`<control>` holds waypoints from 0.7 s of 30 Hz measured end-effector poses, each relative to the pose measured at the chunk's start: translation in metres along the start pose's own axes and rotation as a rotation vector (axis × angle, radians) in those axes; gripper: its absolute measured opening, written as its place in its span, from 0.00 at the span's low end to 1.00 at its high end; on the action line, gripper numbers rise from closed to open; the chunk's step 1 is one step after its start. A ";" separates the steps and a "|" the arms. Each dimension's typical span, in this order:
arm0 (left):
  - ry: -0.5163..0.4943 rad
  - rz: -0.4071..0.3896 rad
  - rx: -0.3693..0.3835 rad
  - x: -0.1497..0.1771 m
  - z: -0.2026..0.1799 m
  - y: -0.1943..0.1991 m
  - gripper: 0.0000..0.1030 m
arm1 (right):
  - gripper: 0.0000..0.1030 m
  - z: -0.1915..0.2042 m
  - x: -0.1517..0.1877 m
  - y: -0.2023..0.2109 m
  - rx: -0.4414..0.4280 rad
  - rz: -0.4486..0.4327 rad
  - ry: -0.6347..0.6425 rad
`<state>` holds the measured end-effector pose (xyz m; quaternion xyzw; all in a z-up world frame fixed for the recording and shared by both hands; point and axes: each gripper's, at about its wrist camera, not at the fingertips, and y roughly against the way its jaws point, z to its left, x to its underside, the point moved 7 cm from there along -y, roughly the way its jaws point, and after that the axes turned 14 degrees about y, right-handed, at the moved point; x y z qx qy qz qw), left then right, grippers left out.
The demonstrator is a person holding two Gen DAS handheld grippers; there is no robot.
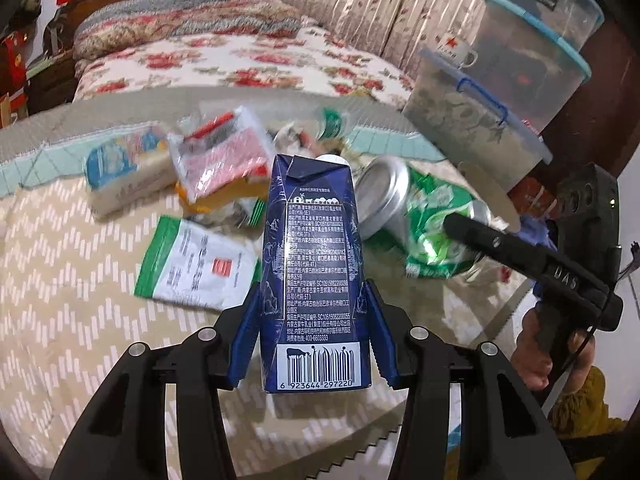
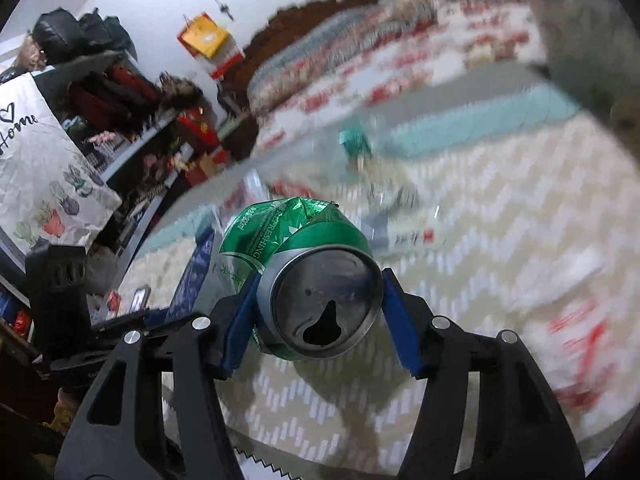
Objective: Collect trash
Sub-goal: 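Close the right tool on the crushed green can and lift it, then carry the carton and can to the wastebasket and release both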
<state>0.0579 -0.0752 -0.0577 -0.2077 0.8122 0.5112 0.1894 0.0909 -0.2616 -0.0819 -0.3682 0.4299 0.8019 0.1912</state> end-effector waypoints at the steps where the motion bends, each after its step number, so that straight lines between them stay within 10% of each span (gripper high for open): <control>1: -0.011 -0.006 0.015 -0.002 -0.006 0.003 0.45 | 0.59 -0.002 -0.007 0.008 0.013 -0.024 0.001; 21: -0.199 0.222 0.277 -0.052 -0.210 -0.108 0.45 | 0.59 -0.222 -0.009 0.166 0.375 -0.255 -0.376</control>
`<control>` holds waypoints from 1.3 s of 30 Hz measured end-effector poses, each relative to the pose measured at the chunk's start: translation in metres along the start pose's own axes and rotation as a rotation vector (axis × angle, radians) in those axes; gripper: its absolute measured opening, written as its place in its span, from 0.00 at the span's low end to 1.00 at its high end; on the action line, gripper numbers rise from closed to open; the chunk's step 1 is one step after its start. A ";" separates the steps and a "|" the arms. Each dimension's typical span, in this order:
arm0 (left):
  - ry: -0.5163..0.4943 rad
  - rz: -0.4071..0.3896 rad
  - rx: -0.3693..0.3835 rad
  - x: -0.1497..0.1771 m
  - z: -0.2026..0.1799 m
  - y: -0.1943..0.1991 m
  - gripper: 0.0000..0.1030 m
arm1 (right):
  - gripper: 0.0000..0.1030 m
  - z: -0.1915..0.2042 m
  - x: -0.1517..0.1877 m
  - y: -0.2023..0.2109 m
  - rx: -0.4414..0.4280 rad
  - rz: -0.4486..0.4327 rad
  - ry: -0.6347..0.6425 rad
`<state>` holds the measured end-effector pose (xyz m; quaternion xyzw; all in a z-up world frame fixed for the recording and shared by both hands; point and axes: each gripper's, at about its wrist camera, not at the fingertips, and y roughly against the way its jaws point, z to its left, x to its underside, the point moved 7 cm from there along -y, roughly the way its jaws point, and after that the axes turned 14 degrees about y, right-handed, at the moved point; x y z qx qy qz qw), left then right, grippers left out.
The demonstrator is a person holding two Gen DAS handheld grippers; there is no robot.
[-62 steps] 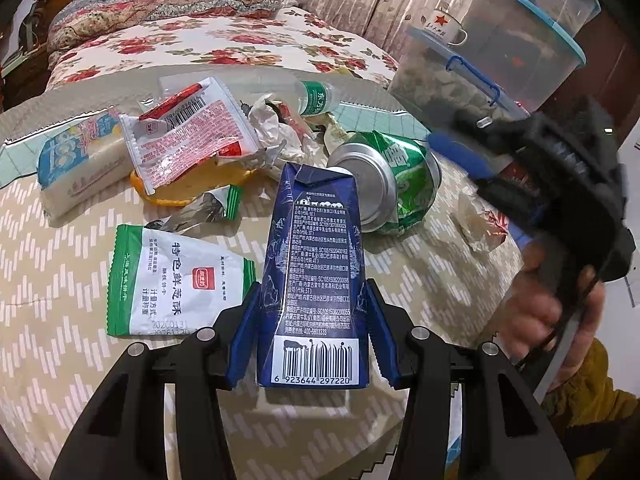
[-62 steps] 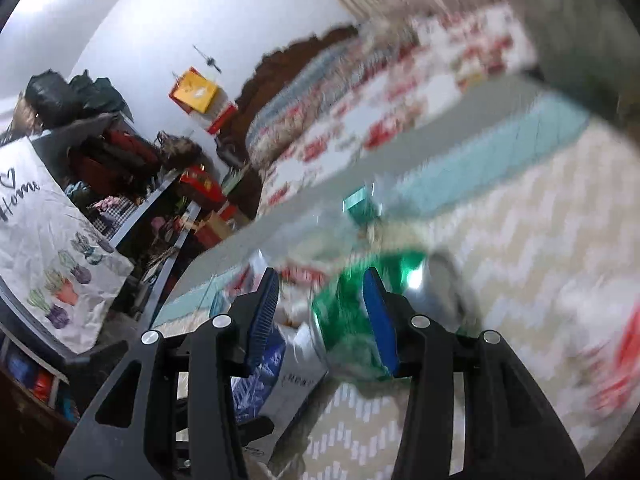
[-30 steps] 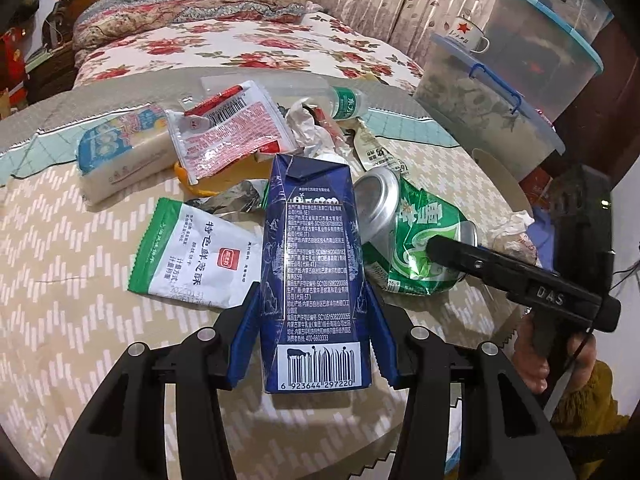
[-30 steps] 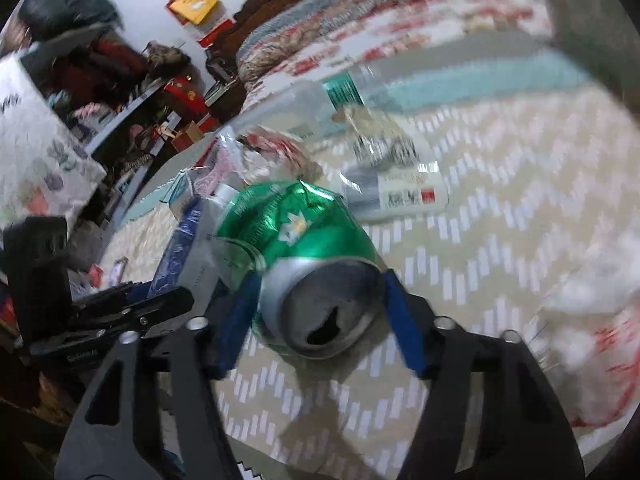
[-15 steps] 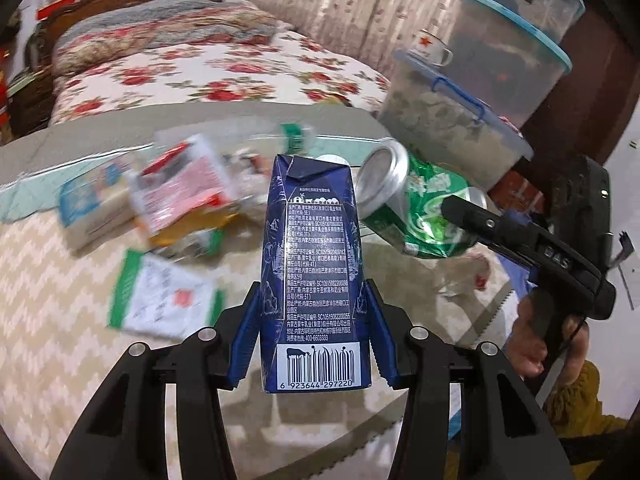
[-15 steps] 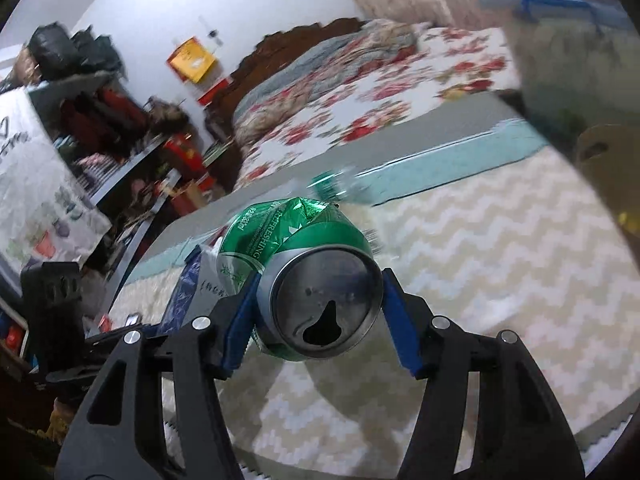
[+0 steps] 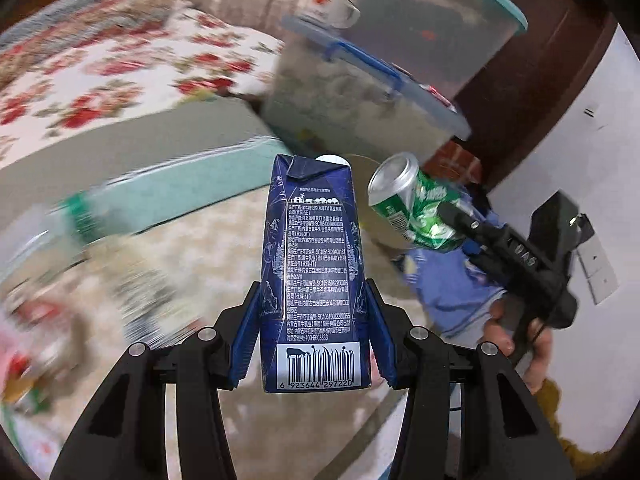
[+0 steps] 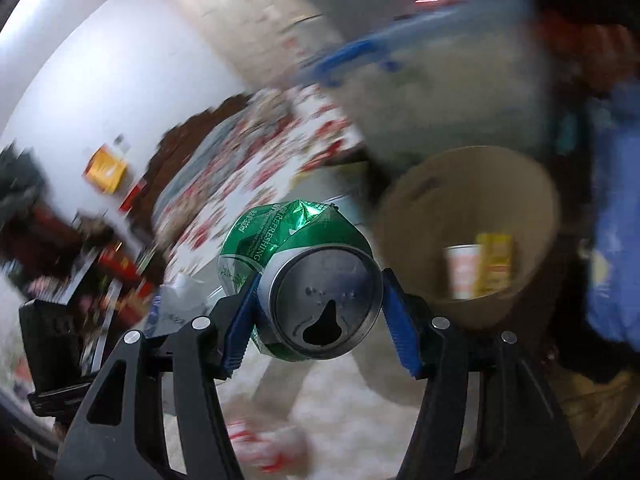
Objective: Collect trash
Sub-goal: 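Carry the carton and can to the wastebasket and release both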
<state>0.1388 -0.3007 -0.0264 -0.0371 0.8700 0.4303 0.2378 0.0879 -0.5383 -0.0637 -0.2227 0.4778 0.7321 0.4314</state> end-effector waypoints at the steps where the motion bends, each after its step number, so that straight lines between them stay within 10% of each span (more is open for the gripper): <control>1: -0.004 0.023 0.013 -0.005 -0.010 -0.014 0.45 | 0.59 -0.014 0.000 0.001 0.020 -0.001 -0.023; 11: -0.041 0.154 0.046 -0.041 -0.093 -0.130 0.46 | 0.60 -0.119 -0.005 -0.013 0.146 0.028 -0.174; 16: -0.031 0.087 0.003 -0.066 -0.103 -0.149 0.68 | 0.73 -0.128 -0.015 -0.023 0.148 0.018 -0.189; 29: -0.031 -0.101 0.080 -0.032 -0.041 0.006 0.68 | 0.63 -0.047 0.026 0.010 -0.042 0.043 -0.053; 39: 0.111 -0.316 -0.088 0.016 0.082 0.154 0.68 | 0.63 0.067 0.093 0.000 -0.249 0.179 0.131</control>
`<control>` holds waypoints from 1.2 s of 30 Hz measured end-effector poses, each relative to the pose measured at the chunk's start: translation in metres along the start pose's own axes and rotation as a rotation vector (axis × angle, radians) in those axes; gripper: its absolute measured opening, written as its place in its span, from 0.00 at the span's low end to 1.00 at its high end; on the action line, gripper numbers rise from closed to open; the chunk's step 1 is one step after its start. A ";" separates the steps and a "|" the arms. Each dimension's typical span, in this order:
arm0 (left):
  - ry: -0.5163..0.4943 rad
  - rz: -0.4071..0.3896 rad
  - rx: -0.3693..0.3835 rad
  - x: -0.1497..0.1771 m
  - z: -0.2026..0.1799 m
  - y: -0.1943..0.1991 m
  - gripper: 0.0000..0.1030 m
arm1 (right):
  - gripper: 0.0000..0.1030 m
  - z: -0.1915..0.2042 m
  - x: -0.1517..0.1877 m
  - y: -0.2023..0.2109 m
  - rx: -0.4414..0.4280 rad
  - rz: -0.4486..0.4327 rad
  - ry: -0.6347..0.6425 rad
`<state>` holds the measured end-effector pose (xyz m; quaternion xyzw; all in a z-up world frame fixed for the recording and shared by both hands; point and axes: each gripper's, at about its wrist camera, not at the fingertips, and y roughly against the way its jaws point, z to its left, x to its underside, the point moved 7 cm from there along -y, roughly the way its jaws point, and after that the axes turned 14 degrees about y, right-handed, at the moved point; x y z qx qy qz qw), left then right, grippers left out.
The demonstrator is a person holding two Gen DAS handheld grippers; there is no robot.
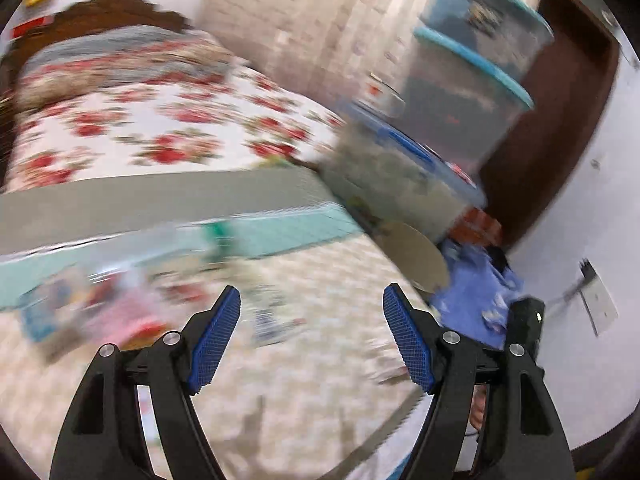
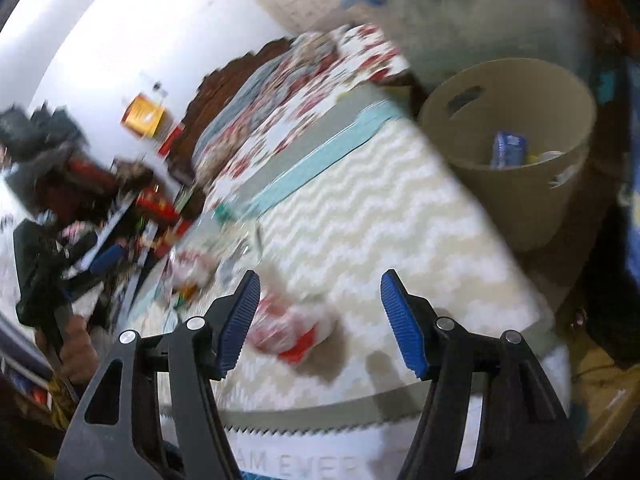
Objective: Collect trash
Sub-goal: 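Carry the carton and can to the wastebasket and release both, then grasp the red-white plastic bag with the right tool while the left grasps a foil-wrapped stick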
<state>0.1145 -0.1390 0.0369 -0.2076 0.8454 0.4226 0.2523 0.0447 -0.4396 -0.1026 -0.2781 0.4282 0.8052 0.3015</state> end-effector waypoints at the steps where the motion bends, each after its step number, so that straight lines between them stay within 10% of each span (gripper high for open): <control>1: 0.027 -0.028 -0.030 -0.002 0.017 0.014 0.68 | 0.64 0.006 0.003 -0.003 -0.001 0.006 0.013; 8: 0.206 -0.105 -0.185 0.003 0.113 0.075 0.68 | 0.67 0.045 0.017 -0.037 0.063 0.078 0.147; 14: 0.219 -0.039 -0.315 0.031 0.158 0.065 0.68 | 0.46 0.062 0.017 -0.060 0.103 0.119 0.195; 28: 0.198 0.054 -0.279 0.054 0.192 0.005 0.71 | 0.45 0.203 0.029 -0.144 -0.168 0.231 0.337; 36: 0.128 0.115 -0.184 0.069 0.166 -0.005 0.60 | 0.45 0.239 0.042 -0.178 -0.160 0.268 0.438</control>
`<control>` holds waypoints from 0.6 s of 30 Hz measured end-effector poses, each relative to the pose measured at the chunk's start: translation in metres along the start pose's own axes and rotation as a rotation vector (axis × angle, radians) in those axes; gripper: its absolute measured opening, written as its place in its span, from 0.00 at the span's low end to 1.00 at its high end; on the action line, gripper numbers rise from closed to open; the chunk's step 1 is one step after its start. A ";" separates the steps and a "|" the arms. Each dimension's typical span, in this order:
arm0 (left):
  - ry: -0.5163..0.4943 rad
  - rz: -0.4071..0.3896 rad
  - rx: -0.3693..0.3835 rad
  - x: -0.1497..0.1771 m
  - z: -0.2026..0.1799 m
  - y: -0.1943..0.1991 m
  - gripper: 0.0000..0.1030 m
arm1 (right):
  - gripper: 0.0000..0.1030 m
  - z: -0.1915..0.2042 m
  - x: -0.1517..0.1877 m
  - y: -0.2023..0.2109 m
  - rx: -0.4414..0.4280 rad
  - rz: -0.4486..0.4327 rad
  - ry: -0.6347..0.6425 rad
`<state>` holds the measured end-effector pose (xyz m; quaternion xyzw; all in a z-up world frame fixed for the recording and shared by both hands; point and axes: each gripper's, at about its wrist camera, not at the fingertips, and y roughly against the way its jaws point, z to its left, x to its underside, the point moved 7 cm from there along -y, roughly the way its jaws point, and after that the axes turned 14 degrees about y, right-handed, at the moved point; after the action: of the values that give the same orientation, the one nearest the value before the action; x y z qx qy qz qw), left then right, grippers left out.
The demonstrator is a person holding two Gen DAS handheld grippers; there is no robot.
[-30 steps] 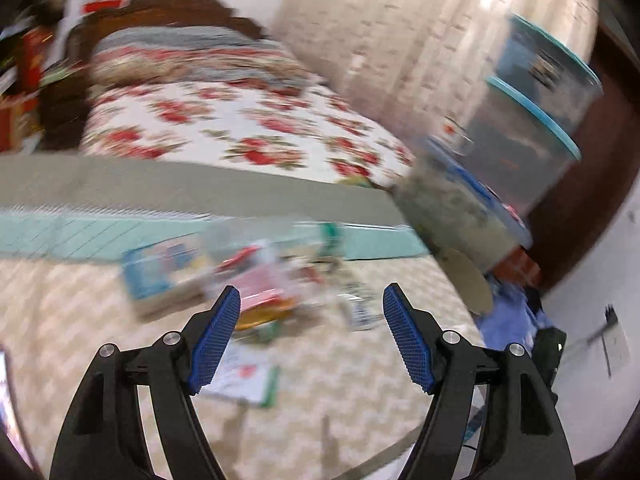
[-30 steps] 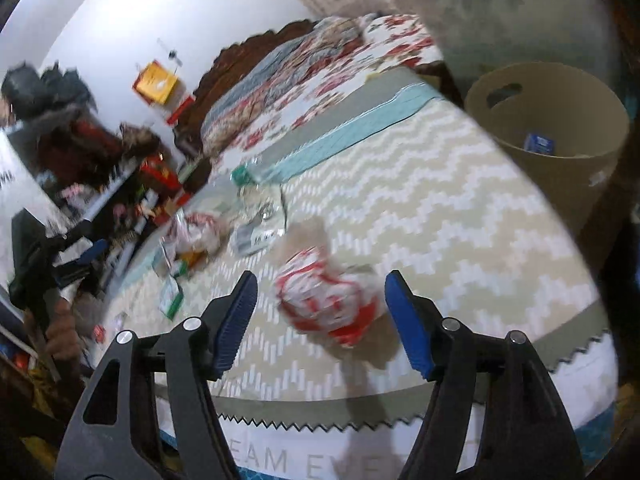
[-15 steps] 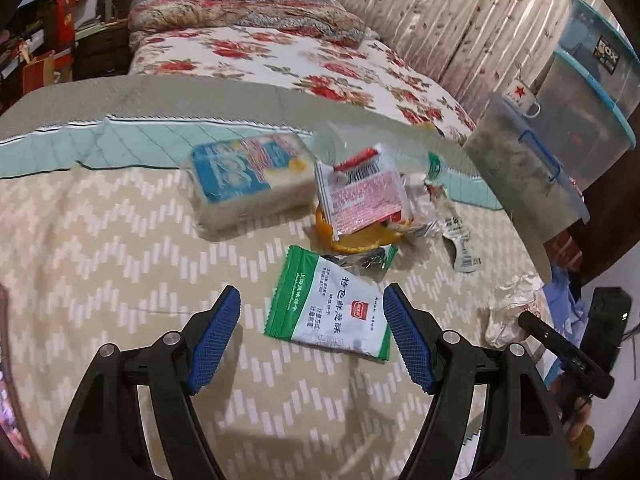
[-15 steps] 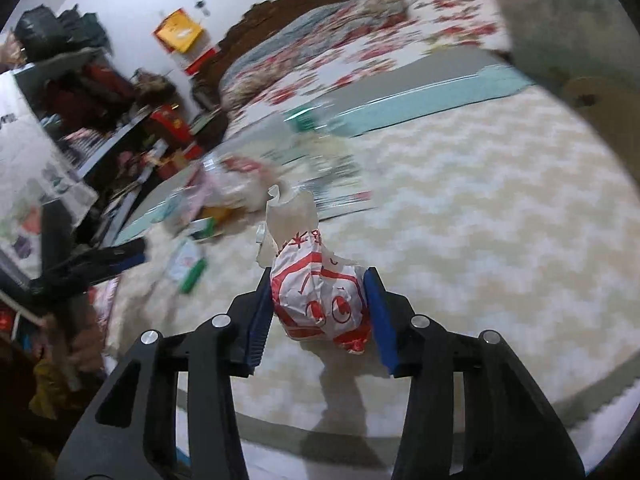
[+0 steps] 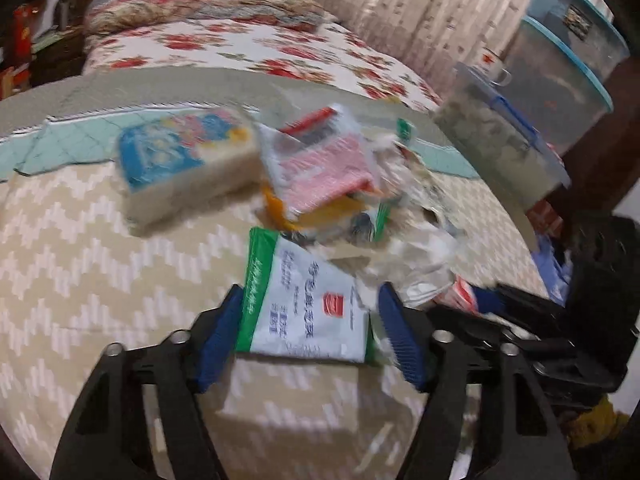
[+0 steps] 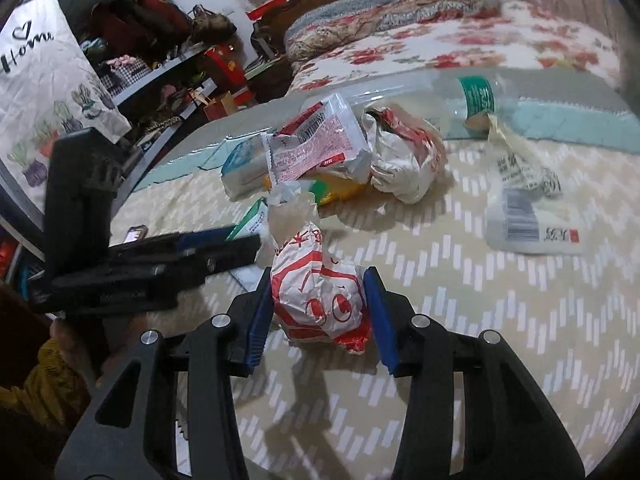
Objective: Collect trash
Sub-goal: 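Grasp the red-white plastic bag with the right tool while the left grasps a foil-wrapped stick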
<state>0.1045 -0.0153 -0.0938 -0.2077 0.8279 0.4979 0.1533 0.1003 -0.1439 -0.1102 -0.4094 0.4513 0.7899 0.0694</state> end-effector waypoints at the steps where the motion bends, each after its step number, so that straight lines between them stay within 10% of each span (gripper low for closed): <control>1: 0.003 0.005 0.008 0.004 -0.001 0.001 0.56 | 0.45 -0.001 0.001 0.001 0.004 -0.002 -0.003; 4: 0.066 0.086 0.126 0.012 -0.002 0.001 0.24 | 0.45 -0.007 0.009 0.008 -0.001 -0.009 -0.029; 9: 0.051 0.098 0.147 0.027 -0.018 -0.001 0.08 | 0.45 -0.012 0.023 0.022 0.001 -0.026 -0.055; 18: -0.047 0.117 0.132 0.040 -0.064 -0.004 0.06 | 0.45 -0.037 0.047 0.068 0.072 -0.099 -0.121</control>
<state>0.0691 -0.0820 -0.0859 -0.1368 0.8658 0.4550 0.1569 0.0585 -0.2247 -0.1087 -0.3800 0.4534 0.7922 0.1500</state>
